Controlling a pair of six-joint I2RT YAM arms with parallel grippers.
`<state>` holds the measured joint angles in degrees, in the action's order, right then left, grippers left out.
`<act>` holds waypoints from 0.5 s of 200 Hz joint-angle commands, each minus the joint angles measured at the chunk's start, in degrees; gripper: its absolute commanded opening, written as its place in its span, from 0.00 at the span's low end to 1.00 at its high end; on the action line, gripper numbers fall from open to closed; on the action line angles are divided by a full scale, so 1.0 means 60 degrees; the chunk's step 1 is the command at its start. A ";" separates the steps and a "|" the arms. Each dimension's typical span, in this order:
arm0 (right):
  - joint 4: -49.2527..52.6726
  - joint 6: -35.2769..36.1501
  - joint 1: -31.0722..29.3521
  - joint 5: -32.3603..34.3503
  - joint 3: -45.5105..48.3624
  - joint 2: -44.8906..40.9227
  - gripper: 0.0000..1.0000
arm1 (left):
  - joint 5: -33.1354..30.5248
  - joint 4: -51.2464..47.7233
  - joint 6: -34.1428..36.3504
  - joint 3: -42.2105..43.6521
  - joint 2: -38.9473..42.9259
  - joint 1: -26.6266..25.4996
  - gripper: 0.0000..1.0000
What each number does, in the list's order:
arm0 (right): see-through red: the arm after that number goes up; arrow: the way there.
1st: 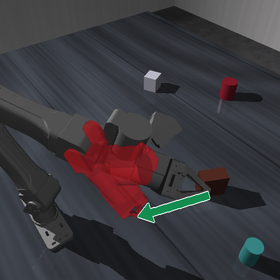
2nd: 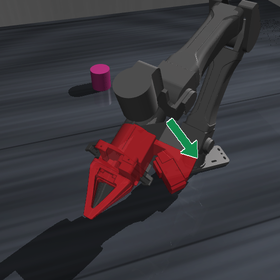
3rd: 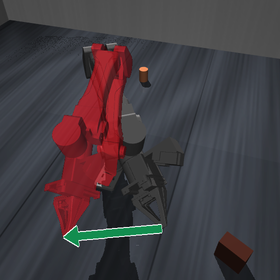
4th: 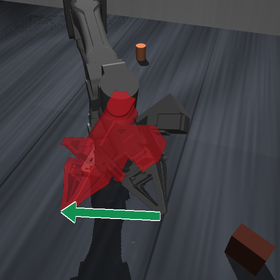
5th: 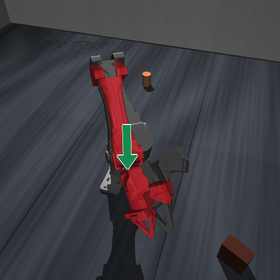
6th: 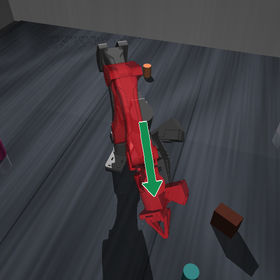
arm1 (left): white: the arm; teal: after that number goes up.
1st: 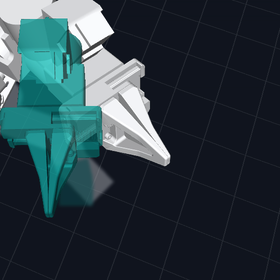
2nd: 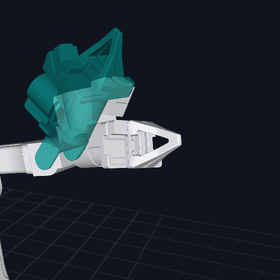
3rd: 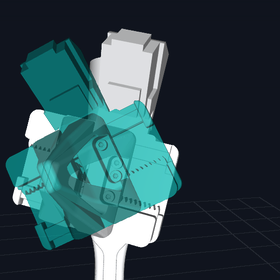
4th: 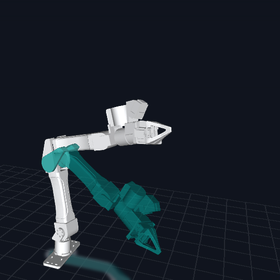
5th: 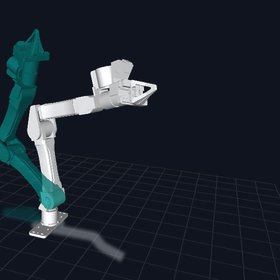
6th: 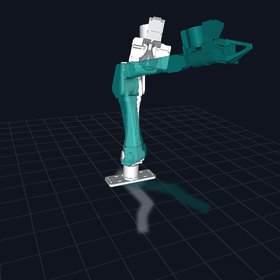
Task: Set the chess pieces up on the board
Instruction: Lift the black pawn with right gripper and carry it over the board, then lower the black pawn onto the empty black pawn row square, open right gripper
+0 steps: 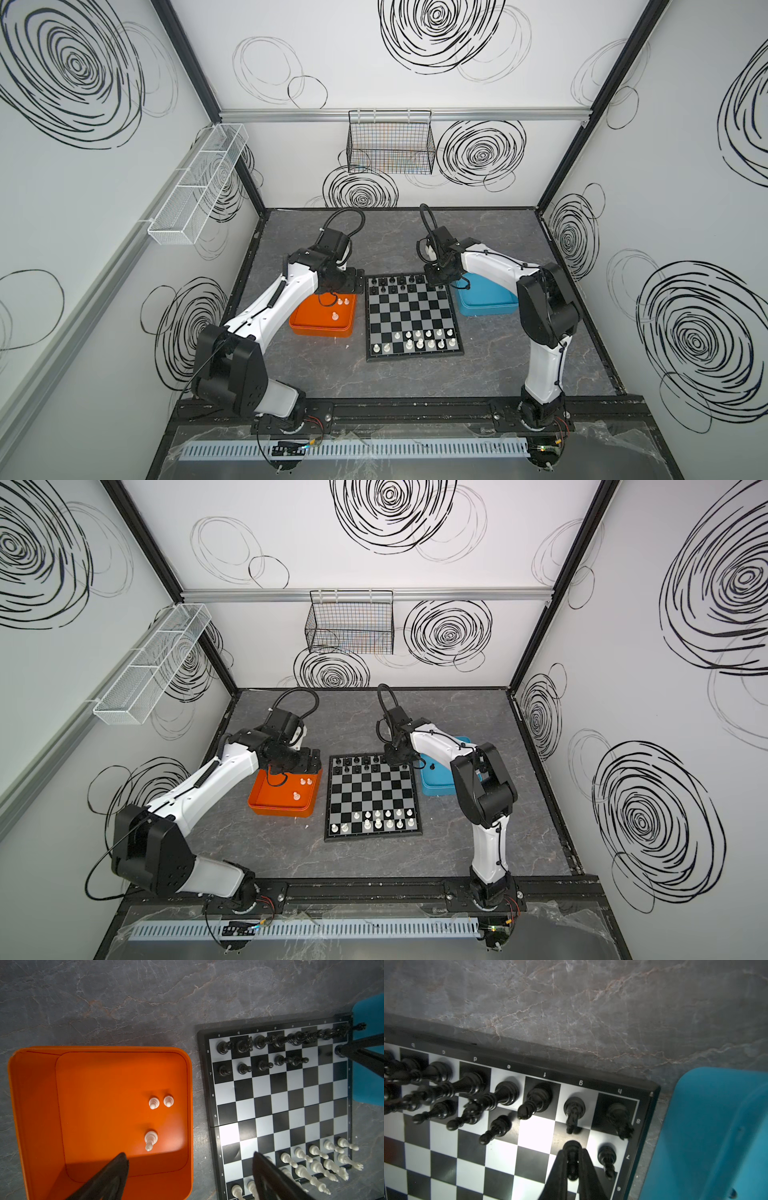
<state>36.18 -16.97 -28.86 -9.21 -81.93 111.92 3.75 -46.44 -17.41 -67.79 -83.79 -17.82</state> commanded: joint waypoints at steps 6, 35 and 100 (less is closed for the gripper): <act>0.0004 -0.0057 -0.0053 -0.0017 -0.0085 0.0168 0.13 | 0.0078 0.0136 -0.0043 0.0144 0.0107 0.0129 0.96; -0.0042 -0.0058 -0.0072 -0.0028 -0.0074 0.0214 0.13 | 0.0093 0.0148 -0.0034 0.0161 0.0093 0.0129 0.96; -0.0033 -0.0057 -0.0075 -0.0087 -0.0100 0.0335 0.14 | 0.0108 0.0195 -0.0030 0.0206 0.0076 0.0159 0.96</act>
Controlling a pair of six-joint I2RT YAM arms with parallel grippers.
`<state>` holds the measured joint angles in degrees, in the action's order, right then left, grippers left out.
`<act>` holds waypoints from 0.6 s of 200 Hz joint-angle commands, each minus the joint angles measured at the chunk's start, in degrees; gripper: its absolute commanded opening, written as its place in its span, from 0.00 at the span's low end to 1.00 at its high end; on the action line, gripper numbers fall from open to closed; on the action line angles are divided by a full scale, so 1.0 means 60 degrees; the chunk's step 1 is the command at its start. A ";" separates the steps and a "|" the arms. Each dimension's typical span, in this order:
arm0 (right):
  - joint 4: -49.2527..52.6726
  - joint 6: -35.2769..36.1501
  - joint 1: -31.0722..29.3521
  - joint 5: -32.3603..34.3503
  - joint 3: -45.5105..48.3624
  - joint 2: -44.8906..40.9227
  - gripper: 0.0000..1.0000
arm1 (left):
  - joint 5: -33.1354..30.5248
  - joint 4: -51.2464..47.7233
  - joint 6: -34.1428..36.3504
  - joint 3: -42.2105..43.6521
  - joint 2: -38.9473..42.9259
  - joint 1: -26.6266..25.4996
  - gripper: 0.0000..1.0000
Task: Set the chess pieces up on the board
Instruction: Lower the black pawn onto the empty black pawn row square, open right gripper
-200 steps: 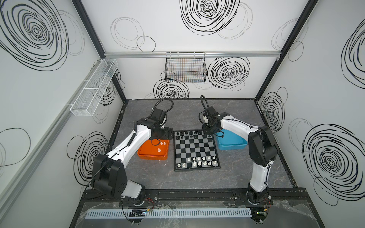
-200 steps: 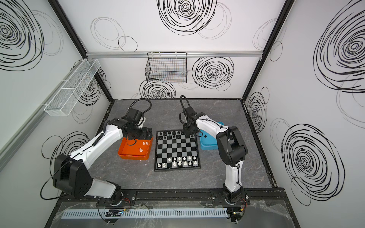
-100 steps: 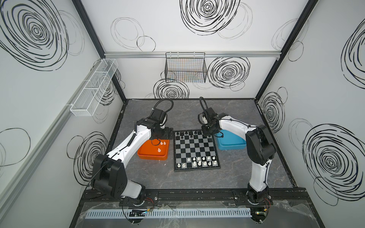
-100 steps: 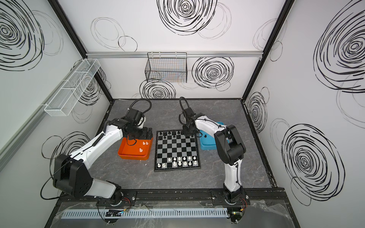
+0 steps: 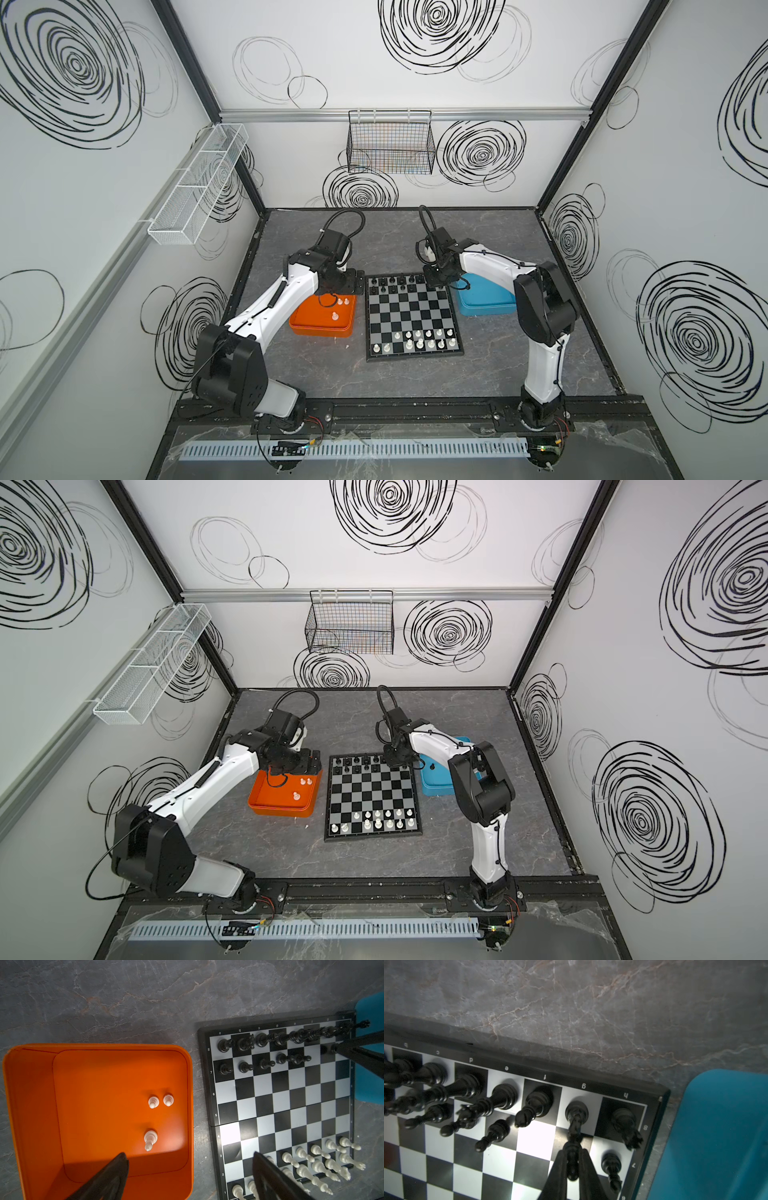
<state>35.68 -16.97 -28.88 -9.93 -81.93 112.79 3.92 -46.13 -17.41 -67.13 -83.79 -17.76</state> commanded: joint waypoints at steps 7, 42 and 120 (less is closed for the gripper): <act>0.0066 -0.0070 -0.0065 0.0026 -0.0100 0.0203 0.14 | 0.0093 0.0152 -0.0030 0.0114 0.0064 0.0147 0.96; 0.0085 -0.0065 -0.0097 0.0030 -0.0114 0.0244 0.15 | 0.0122 0.0188 -0.0015 0.0114 0.0035 0.0164 0.96; 0.0199 -0.0099 -0.0132 0.0154 -0.0135 0.0219 0.17 | 0.0166 0.0217 -0.0014 0.0127 0.0027 0.0162 0.96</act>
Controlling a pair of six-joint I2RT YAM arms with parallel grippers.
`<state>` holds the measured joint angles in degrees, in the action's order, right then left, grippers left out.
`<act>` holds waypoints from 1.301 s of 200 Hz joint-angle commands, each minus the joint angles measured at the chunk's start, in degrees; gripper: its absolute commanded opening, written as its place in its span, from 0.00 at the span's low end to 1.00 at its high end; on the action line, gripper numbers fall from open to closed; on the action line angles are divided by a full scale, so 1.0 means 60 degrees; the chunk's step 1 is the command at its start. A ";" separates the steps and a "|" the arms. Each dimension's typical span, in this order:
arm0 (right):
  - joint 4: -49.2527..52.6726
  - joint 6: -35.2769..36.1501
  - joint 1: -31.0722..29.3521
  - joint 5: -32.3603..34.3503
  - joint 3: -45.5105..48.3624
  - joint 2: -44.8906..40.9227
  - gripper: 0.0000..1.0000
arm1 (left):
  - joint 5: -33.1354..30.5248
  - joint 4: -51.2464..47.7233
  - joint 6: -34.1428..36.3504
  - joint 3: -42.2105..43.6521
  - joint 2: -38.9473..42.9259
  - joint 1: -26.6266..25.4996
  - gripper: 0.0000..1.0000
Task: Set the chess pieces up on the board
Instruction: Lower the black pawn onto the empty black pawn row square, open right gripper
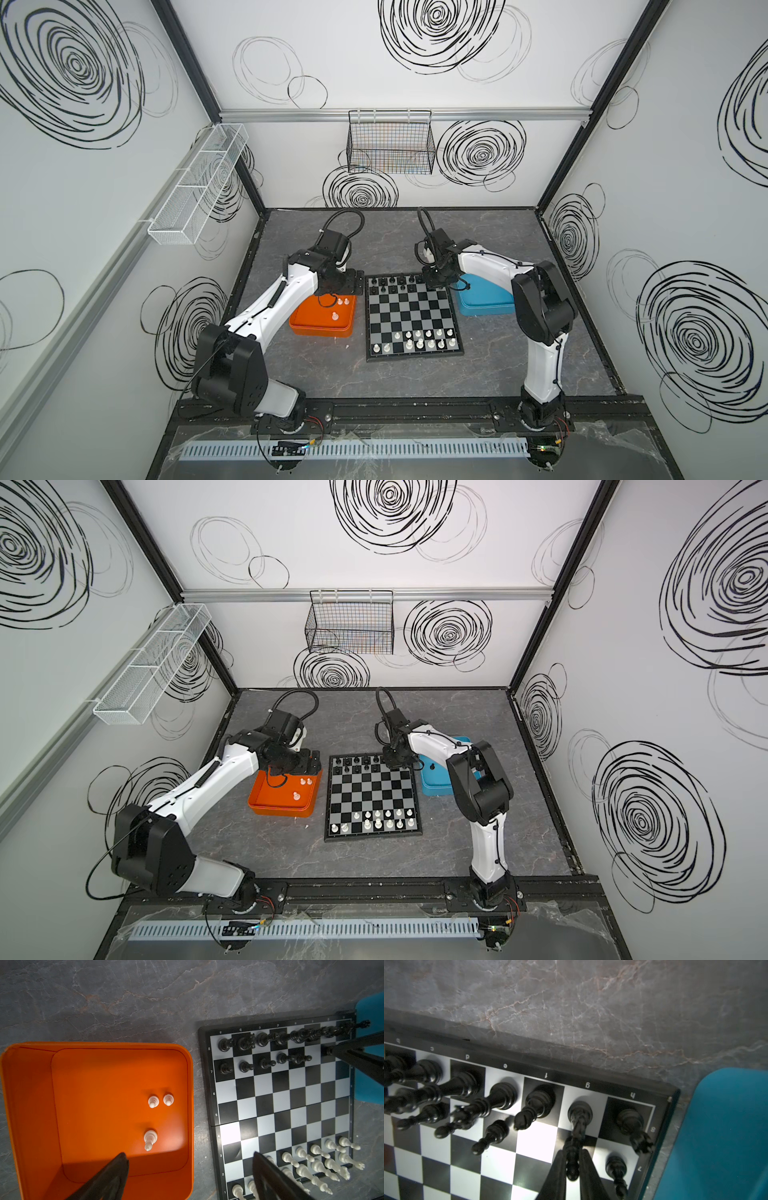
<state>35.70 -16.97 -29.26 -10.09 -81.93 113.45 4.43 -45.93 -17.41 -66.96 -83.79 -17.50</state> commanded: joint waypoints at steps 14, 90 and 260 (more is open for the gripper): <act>0.0227 -0.0115 -0.0061 0.0230 -0.0129 0.0082 0.17 | 0.0082 0.0189 -0.0020 0.0100 0.0034 0.0126 0.96; 0.0328 -0.0123 -0.0119 0.0410 -0.0093 -0.0002 0.17 | 0.0141 0.0203 -0.0032 0.0086 0.0049 0.0118 0.96; 0.0365 -0.0187 -0.0198 0.0637 -0.0035 0.0017 0.18 | 0.0204 0.0259 -0.0032 0.0129 0.0049 0.0126 0.96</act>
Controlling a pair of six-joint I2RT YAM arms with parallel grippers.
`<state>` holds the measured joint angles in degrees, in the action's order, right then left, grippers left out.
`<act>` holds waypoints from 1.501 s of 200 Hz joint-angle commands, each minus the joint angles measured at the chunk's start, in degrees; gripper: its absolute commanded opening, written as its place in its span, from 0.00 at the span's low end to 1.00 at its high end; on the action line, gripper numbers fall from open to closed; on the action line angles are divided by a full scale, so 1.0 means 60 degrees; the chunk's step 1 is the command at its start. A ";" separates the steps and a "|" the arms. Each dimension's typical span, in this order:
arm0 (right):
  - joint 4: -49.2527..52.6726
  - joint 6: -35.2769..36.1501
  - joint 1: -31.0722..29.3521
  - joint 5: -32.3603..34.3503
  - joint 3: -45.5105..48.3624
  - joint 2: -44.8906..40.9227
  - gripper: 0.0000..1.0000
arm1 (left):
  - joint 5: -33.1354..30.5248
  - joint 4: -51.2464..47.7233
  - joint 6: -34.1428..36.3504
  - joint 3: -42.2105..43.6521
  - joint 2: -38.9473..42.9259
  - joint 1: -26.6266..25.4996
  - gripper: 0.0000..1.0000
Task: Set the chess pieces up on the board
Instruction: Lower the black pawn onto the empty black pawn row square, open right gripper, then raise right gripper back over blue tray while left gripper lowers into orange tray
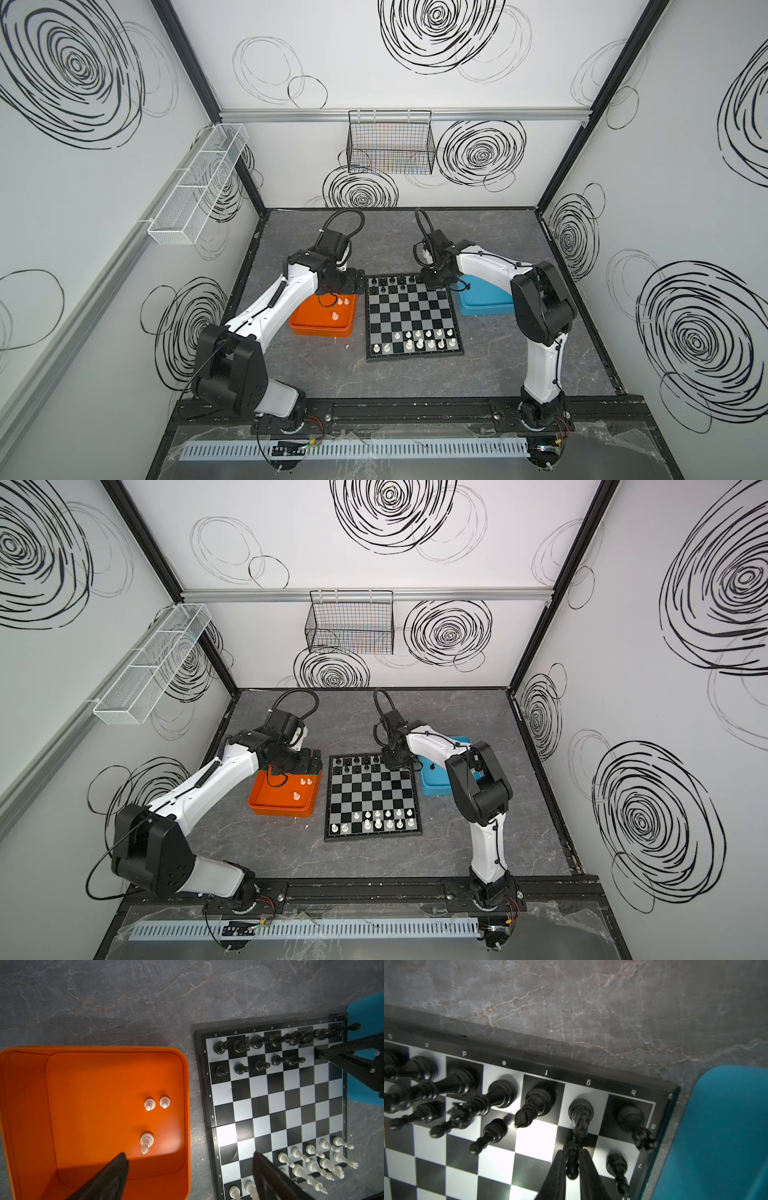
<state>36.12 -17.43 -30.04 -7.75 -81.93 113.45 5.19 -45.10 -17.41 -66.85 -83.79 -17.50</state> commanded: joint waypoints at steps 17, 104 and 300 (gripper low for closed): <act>0.0279 -0.0113 -0.0072 0.0285 -0.0002 0.0018 0.18 | 0.0070 0.0120 -0.0041 0.0120 0.0041 0.0126 0.96; 0.0198 -0.0098 -0.0065 0.0083 0.0001 -0.0085 0.21 | 0.0046 0.0087 -0.0069 0.0111 0.0078 0.0128 0.96; 0.0777 0.0108 0.1462 0.0085 -0.0972 -0.1935 0.94 | -0.0736 -0.0314 0.0206 0.0979 0.0462 0.1470 1.00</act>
<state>40.05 -17.61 -23.86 -7.29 -88.44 104.14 2.48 -45.95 -17.30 -63.40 -82.81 -9.91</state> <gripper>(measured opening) 0.927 0.981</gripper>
